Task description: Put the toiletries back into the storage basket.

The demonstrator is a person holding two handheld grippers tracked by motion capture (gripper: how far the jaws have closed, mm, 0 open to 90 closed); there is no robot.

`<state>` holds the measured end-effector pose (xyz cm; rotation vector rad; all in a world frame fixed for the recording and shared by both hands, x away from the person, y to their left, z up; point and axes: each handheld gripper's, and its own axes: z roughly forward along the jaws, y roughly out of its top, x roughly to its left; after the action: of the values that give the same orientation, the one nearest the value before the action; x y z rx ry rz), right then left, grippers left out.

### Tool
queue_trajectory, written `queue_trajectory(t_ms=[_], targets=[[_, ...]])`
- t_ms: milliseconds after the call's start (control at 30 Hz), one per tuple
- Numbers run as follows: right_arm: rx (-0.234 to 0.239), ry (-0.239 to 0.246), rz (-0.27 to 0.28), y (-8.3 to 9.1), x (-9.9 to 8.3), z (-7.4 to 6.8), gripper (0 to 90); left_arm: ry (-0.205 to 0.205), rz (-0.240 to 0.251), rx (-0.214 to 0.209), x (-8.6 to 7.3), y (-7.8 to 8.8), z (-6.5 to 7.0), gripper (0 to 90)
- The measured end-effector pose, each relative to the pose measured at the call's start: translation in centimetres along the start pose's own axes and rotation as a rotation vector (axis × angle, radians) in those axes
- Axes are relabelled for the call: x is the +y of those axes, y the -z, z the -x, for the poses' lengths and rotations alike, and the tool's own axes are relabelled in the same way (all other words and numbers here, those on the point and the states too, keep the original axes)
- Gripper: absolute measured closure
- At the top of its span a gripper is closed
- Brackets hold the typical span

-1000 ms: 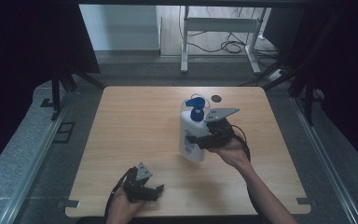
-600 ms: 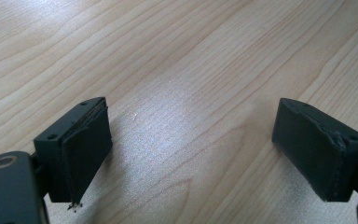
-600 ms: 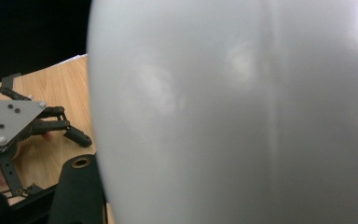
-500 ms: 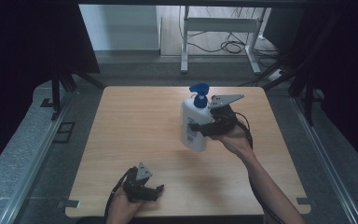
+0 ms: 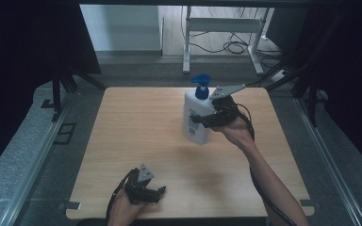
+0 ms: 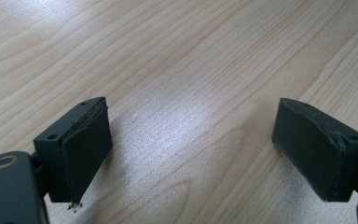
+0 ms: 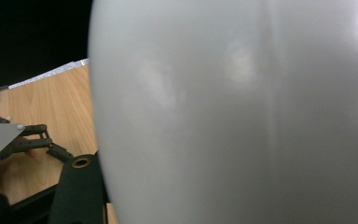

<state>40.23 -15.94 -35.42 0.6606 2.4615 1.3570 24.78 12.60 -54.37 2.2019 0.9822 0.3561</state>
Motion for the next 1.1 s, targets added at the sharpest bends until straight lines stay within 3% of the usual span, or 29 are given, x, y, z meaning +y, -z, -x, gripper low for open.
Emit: queue_trajectory(t_ms=[1100], targets=[[-0.066, 0.003, 0.041, -0.1, 3.0, 4.3, 37.4, 0.001, 0.001, -0.002, 0.0, 0.0, 0.0, 11.1]])
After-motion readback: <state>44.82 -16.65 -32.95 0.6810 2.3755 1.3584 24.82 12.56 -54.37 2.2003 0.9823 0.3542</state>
